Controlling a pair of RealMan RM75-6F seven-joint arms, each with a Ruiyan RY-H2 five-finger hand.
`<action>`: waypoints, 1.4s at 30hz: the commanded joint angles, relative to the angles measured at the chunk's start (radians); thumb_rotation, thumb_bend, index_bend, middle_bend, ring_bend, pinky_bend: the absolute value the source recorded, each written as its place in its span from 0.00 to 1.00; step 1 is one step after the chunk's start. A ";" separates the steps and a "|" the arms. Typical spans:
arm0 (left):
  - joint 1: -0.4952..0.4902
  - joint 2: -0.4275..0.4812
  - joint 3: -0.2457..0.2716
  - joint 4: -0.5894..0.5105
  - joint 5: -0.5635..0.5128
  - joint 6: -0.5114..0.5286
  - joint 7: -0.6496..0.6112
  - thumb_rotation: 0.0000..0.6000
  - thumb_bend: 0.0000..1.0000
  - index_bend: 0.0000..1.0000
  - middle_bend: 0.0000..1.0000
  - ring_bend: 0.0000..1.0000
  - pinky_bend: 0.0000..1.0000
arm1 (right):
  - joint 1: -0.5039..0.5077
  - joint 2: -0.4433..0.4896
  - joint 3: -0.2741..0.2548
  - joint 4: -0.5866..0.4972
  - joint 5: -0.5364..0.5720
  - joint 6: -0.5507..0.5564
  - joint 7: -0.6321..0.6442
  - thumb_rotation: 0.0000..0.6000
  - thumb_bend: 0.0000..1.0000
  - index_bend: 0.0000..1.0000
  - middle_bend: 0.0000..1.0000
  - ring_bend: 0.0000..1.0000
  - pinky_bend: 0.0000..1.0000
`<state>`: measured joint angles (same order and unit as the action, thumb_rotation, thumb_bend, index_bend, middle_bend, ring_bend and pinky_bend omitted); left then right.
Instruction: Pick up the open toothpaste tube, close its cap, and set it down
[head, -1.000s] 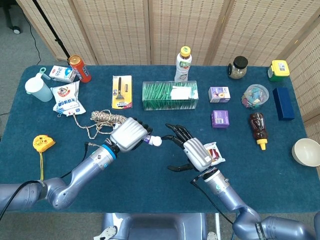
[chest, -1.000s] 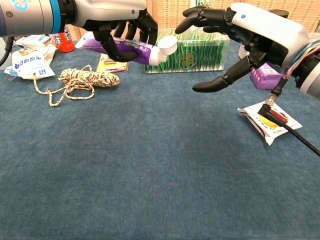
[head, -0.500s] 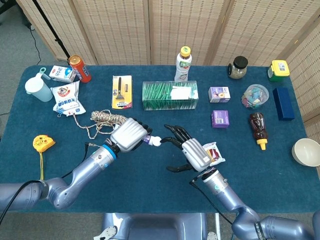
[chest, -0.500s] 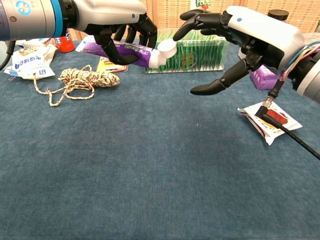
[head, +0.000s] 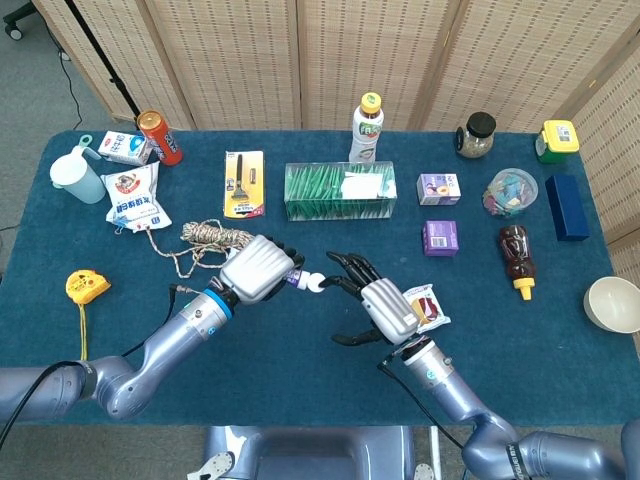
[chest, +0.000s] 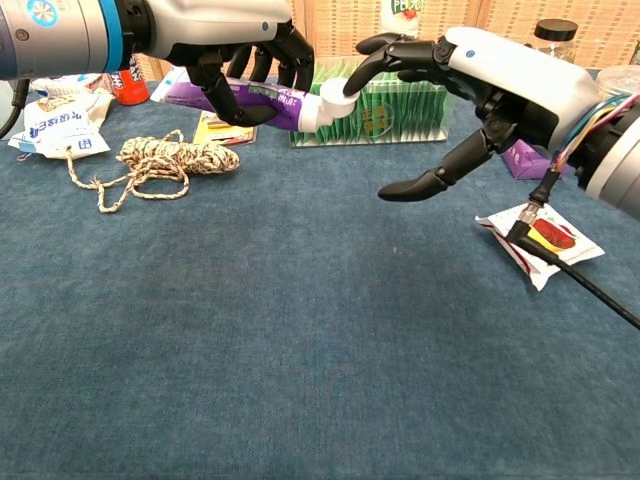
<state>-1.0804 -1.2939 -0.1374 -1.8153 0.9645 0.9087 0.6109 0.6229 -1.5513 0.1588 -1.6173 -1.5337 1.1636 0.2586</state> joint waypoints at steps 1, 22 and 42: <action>0.001 -0.001 0.002 0.000 0.003 0.002 -0.002 1.00 0.58 0.49 0.48 0.50 0.51 | 0.001 -0.002 -0.001 0.002 0.002 -0.001 0.001 1.00 0.00 0.26 0.03 0.00 0.00; 0.030 -0.010 0.002 0.012 0.059 0.034 -0.047 1.00 0.58 0.49 0.48 0.50 0.51 | 0.018 -0.030 -0.002 0.022 0.016 -0.017 0.001 1.00 0.00 0.26 0.03 0.00 0.00; 0.066 -0.004 0.019 0.045 0.119 0.028 -0.103 1.00 0.58 0.49 0.48 0.49 0.51 | -0.018 0.040 -0.015 -0.007 0.014 0.022 0.031 1.00 0.00 0.17 0.02 0.00 0.00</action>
<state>-1.0201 -1.2975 -0.1194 -1.7752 1.0737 0.9358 0.5179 0.6075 -1.5137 0.1450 -1.6225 -1.5208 1.1835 0.2864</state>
